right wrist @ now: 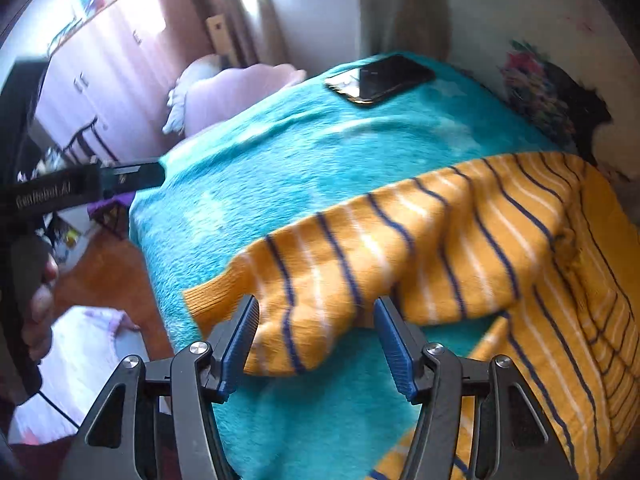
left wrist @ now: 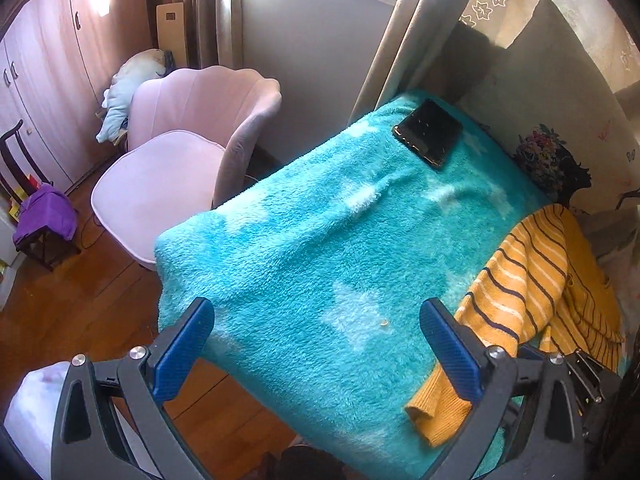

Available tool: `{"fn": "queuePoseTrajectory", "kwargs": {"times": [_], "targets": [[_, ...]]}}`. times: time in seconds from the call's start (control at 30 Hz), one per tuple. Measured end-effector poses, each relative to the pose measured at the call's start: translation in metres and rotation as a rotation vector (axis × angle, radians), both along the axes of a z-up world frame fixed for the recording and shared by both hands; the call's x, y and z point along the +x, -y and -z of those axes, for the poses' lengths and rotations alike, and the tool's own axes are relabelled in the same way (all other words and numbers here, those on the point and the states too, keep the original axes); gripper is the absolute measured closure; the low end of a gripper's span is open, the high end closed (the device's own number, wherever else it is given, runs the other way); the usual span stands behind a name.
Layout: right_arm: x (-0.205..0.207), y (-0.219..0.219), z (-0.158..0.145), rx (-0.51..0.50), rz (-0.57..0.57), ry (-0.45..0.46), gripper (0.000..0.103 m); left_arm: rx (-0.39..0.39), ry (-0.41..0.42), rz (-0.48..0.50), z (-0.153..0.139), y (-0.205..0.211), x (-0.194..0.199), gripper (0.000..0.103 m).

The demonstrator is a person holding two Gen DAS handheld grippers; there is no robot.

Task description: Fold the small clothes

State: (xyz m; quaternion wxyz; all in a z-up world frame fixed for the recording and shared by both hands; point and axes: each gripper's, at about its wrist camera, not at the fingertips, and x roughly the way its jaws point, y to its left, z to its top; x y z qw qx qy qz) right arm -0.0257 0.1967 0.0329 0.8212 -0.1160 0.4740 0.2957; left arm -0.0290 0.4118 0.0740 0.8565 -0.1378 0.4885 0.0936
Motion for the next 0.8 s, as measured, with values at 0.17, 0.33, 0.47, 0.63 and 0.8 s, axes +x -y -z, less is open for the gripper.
{"fn": "queuePoseTrajectory", "kwargs": {"times": [0.17,0.33,0.47,0.63,0.8], "targets": [[-0.031,-0.041,0.012,-0.120,-0.141,0.114,0.033,0.017,0.007,-0.021,-0.003,-0.010,0.000,0.001],[-0.010,-0.042,0.024,-0.143,-0.082,0.082,0.084,0.014,0.015,-0.060,-0.009,-0.023,-0.002,0.001],[0.018,-0.001,-0.021,0.060,0.049,0.035,0.092,0.023,0.032,-0.042,-0.017,-0.013,0.002,0.001],[0.035,0.102,-0.077,0.199,0.283,0.102,0.093,0.020,0.059,0.041,-0.026,0.026,0.012,0.001],[0.036,0.260,-0.086,0.165,0.624,0.142,0.093,0.013,0.071,0.146,-0.029,0.077,0.019,0.001]]}}
